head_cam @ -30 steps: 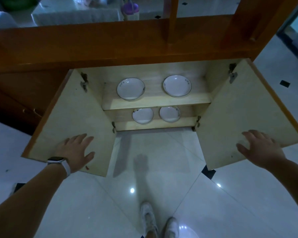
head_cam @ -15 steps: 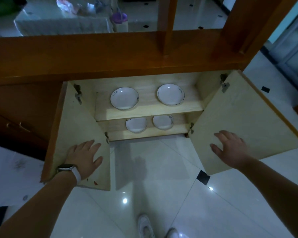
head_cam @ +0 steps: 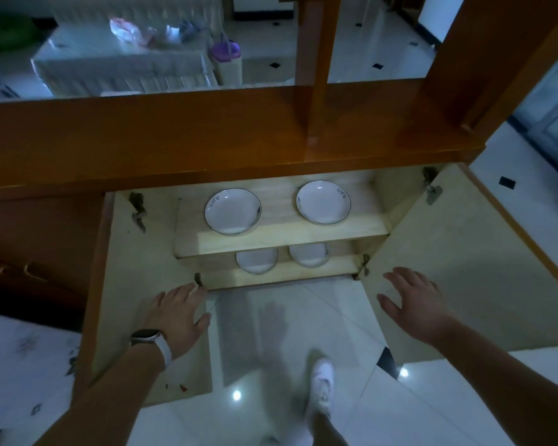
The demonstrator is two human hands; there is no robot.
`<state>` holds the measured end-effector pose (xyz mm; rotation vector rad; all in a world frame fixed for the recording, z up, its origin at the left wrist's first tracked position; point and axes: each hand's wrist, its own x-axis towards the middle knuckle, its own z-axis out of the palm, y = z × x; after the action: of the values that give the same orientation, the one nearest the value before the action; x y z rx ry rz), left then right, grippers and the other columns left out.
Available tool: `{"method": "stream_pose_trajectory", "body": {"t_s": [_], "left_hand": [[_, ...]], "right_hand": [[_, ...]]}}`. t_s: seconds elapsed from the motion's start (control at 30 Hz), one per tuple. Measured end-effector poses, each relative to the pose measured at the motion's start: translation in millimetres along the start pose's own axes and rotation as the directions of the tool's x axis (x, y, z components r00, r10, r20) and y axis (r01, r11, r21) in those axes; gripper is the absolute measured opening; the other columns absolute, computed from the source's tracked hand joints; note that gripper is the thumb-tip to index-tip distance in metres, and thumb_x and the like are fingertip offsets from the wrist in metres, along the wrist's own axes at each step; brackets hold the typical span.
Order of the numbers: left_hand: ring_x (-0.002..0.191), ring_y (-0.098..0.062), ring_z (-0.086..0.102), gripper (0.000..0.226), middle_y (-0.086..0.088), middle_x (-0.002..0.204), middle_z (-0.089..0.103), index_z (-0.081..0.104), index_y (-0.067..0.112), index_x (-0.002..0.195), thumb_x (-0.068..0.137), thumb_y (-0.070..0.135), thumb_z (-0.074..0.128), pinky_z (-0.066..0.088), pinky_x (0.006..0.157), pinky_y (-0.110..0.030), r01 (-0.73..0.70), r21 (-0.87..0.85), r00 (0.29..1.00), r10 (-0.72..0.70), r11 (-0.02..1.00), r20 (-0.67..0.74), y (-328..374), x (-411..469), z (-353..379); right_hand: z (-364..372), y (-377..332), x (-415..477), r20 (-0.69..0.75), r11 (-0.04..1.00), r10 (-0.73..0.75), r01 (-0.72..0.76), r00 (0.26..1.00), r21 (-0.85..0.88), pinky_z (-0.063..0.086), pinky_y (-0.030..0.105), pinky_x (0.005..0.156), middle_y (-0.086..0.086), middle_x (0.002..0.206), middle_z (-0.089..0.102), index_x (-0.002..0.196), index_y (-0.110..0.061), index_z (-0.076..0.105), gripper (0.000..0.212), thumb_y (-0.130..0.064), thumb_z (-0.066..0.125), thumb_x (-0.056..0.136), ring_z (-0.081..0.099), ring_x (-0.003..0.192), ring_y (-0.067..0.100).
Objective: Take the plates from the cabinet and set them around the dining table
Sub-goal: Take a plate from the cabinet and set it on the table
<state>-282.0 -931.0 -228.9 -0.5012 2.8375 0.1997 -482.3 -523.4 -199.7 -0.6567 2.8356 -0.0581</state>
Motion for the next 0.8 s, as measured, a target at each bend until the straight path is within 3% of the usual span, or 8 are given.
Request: {"method": "stream_pose_trajectory", "body": {"t_s": [0.1,0.23,0.4,0.53,0.63,0.8], "left_hand": [[0.125,-0.03,0.049,0.068,-0.009,0.14,0.051,0.053,0.021,0.133,0.079,0.056,0.031,0.034,0.102,-0.048,0.007,-0.001,1.0,-0.007,1.0,0.018,2,25,-2],[0.124,-0.03,0.049,0.062,-0.01,0.14,0.05,0.052,0.023,0.131,0.08,0.053,0.035,0.036,0.102,-0.048,0.023,0.001,0.999,-0.023,1.0,0.027,-1,58,-4],[0.127,-0.034,0.046,0.067,-0.013,0.139,0.05,0.05,0.019,0.135,0.082,0.056,0.03,0.034,0.104,-0.051,0.017,-0.011,1.0,-0.017,1.0,0.019,6,105,-5],[0.129,-0.033,0.043,0.067,-0.013,0.144,0.045,0.048,0.017,0.135,0.083,0.054,0.03,0.034,0.105,-0.049,-0.017,-0.04,1.0,0.017,0.999,0.002,19,134,-3],[0.131,-0.031,0.041,0.066,-0.011,0.147,0.042,0.047,0.018,0.136,0.083,0.055,0.032,0.031,0.106,-0.048,-0.015,-0.064,1.0,0.014,0.998,-0.016,21,150,3],[0.133,-0.028,0.039,0.068,-0.007,0.147,0.042,0.047,0.023,0.138,0.08,0.056,0.031,0.029,0.106,-0.045,0.012,-0.109,1.0,-0.015,0.994,-0.027,8,172,14]], "right_hand": [[8,-3,32,0.013,0.998,-0.054,0.053,0.998,0.022,0.037,0.044,0.105,0.006,0.141,0.053,0.134,-0.02,0.054,0.073,-0.064,0.028,0.083,0.048,0.13,0.028],[10,-7,83,0.063,0.992,-0.122,0.121,0.991,0.023,0.032,0.041,0.109,0.001,0.147,0.046,0.139,-0.024,0.047,0.068,-0.064,0.03,0.087,0.04,0.136,0.023],[13,-24,143,0.098,0.971,-0.237,0.234,0.967,0.047,0.037,0.042,0.103,0.0,0.141,0.05,0.134,-0.024,0.052,0.067,-0.063,0.03,0.085,0.045,0.13,0.023],[15,-47,177,0.135,0.952,-0.305,0.301,0.943,0.053,0.034,0.045,0.11,0.001,0.148,0.043,0.138,-0.025,0.048,0.056,-0.055,0.043,0.091,0.038,0.136,0.024],[21,-64,193,0.121,0.939,-0.342,0.336,0.932,0.065,0.038,0.045,0.104,0.004,0.143,0.049,0.135,-0.024,0.053,0.065,-0.061,0.031,0.085,0.044,0.132,0.025],[31,-96,218,0.116,0.924,-0.383,0.381,0.916,0.046,0.043,0.043,0.096,0.006,0.137,0.054,0.129,-0.019,0.056,0.056,-0.053,0.043,0.086,0.052,0.122,0.027]]}}
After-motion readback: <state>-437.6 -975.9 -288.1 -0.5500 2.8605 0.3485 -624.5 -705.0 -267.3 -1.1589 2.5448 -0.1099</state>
